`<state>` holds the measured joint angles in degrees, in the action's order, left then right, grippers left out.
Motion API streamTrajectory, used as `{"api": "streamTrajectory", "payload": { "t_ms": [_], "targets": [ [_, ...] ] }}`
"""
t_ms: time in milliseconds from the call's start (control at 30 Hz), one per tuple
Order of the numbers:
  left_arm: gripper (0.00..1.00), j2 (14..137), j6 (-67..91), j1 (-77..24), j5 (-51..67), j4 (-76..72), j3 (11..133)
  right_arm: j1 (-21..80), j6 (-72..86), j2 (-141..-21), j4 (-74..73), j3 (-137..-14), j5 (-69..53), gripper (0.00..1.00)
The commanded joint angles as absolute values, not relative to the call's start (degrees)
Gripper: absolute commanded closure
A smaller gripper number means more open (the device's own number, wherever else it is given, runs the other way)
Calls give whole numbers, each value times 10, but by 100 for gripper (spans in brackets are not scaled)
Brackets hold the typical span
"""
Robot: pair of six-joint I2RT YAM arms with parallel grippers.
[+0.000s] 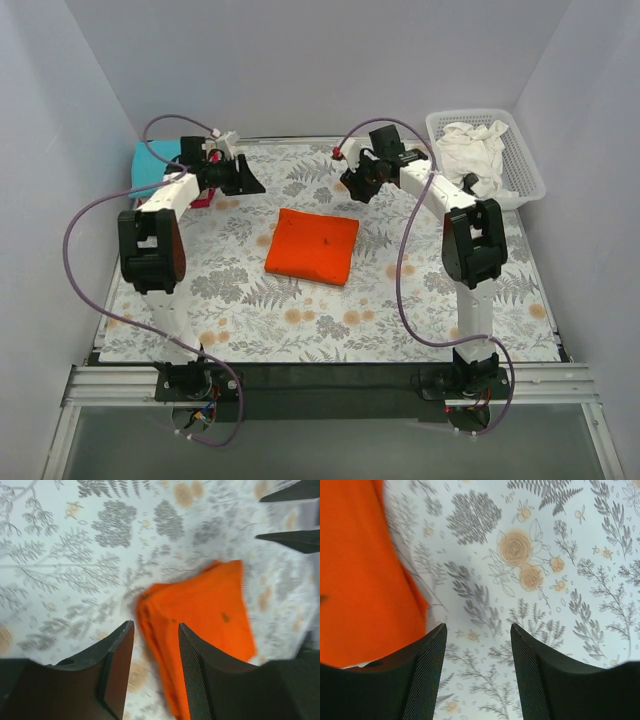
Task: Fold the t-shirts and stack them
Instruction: Fold the tshirt
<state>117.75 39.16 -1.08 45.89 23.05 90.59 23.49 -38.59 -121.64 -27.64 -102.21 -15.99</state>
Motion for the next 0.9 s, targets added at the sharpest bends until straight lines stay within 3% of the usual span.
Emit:
{"api": "streamTrajectory", "payload": {
  "t_ms": [0, 100, 233, 533, 733, 867],
  "targets": [
    [62, 1072, 541, -1, 582, 153, 820, 241, -264, -1144, -306, -1053, -263, 49],
    [64, 1039, 624, -8, 645, 42, 726, 245, -181, -1142, -305, -1033, -357, 60],
    [67, 1068, 644, -42, 646, 8, 708, 245, -142, -1143, -287, -963, -427, 76],
    [68, 1218, 785, -48, 583, -177, 713, 228, -153, -1217, -282, -952, -418, 84],
    [69, 1300, 803, -47, 539, -169, 747, 198, -203, -1301, -294, -1014, -368, 85],
    [69, 1275, 763, -45, 533, -112, 784, 163, -221, -1350, -307, -1086, -345, 85]
  ]
}}
